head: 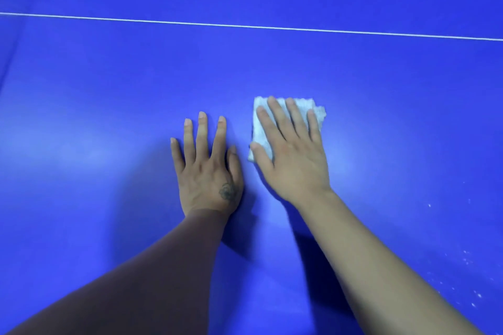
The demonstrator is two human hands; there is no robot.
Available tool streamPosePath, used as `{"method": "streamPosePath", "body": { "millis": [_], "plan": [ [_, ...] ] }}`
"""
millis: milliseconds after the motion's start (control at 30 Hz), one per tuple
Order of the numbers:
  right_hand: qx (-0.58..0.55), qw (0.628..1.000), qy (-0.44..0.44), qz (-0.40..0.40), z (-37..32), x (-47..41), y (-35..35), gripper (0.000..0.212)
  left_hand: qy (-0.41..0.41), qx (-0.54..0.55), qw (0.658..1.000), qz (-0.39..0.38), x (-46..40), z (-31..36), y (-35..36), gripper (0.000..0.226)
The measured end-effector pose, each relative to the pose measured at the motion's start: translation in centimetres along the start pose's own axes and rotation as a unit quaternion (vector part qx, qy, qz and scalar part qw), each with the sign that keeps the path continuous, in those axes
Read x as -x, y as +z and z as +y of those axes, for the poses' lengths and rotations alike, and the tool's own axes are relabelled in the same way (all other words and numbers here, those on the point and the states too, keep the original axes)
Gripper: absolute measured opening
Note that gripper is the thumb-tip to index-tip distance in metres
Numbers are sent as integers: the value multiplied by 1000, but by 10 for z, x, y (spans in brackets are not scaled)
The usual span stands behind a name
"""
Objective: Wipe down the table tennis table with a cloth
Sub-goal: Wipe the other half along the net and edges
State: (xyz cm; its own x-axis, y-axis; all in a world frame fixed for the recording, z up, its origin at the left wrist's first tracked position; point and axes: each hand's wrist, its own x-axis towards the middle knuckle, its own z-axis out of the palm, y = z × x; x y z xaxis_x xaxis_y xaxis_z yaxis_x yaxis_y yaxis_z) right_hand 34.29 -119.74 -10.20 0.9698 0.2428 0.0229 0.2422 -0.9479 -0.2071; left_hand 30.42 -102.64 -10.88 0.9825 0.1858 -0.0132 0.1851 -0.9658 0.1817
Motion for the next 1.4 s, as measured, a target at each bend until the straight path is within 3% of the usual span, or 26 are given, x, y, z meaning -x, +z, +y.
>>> {"method": "streamPosePath", "body": {
  "millis": [167,367,567,667,767,867,967,1167,1267,1400],
  "plan": [
    [23,993,114,11,54,-4,-13,70,-4,-1,1000,-7,0,2,-2,63],
    [-17,976,216,-22,76,-104,-17,74,-8,-2,1000,-10,-1,3,-2,65],
    [-27,987,142,-65,17,-171,-7,76,-3,-1,1000,4,-1,2,-2,64],
    [-13,997,46,-54,-8,-150,3,74,1,-2,1000,4,0,2,-1,63],
    [-14,1000,8,-5,-3,-89,4,70,1,-3,1000,1,-1,2,-2,64],
    [0,999,38,4,28,-28,-5,69,-5,-6,1000,-2,0,3,-3,65],
    [10,992,128,-7,72,4,-18,71,-4,-6,1000,-3,1,3,-4,65],
    [-18,967,256,-10,135,-61,-36,72,-4,1,1000,6,1,4,-5,64],
    [-19,963,268,-33,141,-110,-34,75,-4,3,1000,10,1,3,-3,63],
    [-23,975,214,-56,106,-126,-27,77,6,-2,1000,23,2,2,-1,62]
  ]
}}
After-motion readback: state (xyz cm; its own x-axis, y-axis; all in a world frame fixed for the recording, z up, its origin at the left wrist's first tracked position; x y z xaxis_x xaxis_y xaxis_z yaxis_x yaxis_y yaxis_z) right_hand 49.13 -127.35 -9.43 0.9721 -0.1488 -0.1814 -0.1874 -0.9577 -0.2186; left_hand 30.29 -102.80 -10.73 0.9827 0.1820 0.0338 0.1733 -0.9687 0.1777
